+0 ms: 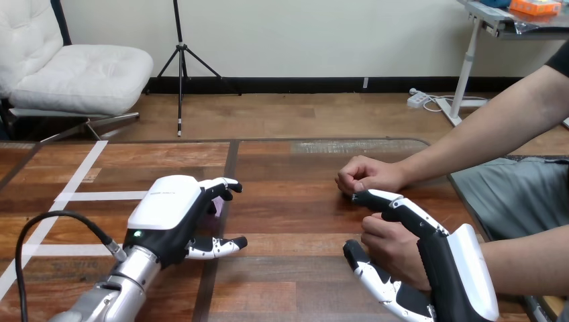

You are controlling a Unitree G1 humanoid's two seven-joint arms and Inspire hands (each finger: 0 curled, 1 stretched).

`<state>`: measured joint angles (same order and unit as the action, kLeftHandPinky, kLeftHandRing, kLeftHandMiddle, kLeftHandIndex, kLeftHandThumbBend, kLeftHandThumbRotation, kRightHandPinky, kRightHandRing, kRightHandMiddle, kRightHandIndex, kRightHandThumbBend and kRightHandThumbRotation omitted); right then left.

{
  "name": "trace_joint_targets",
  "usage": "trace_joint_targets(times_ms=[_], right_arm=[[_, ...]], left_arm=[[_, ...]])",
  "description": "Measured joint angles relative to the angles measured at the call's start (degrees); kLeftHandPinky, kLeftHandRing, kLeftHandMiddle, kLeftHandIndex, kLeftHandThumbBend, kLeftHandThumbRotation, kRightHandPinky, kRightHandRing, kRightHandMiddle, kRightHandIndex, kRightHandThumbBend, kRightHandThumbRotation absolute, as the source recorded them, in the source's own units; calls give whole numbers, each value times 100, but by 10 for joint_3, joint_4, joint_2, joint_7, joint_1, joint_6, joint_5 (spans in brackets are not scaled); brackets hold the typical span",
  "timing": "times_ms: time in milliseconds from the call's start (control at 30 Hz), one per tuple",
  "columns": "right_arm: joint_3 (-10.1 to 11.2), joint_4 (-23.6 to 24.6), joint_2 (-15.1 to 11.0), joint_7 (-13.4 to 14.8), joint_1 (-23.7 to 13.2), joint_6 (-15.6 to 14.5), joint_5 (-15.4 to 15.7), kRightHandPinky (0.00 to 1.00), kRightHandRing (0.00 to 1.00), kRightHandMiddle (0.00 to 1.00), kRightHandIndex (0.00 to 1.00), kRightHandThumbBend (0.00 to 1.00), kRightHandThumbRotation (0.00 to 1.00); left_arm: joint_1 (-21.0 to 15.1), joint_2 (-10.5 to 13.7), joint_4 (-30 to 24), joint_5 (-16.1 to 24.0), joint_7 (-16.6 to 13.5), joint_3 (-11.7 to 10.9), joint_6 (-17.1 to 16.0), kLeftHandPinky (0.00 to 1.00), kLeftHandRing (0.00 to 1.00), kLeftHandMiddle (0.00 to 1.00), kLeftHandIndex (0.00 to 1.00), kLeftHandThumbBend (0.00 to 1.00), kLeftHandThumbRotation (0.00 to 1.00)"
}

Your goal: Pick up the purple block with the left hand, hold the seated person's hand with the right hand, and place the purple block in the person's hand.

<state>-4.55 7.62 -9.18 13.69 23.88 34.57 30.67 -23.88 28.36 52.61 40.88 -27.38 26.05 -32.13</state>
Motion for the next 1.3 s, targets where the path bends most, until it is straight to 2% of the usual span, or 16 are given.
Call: trace_joint_targets(times_ms=[533, 1300], right_arm=[[-1, -2, 0, 0, -2, 0, -5, 71, 75, 75, 73, 44, 42], [-1, -2, 0, -6, -3, -1, -6, 70, 75, 75, 74, 45, 42]], left_arm=[[16, 0, -6, 17, -15, 0, 12, 50, 63, 74, 77, 72, 35], [20, 0, -6, 26, -27, 0, 26, 45, 59, 73, 76, 71, 37]])
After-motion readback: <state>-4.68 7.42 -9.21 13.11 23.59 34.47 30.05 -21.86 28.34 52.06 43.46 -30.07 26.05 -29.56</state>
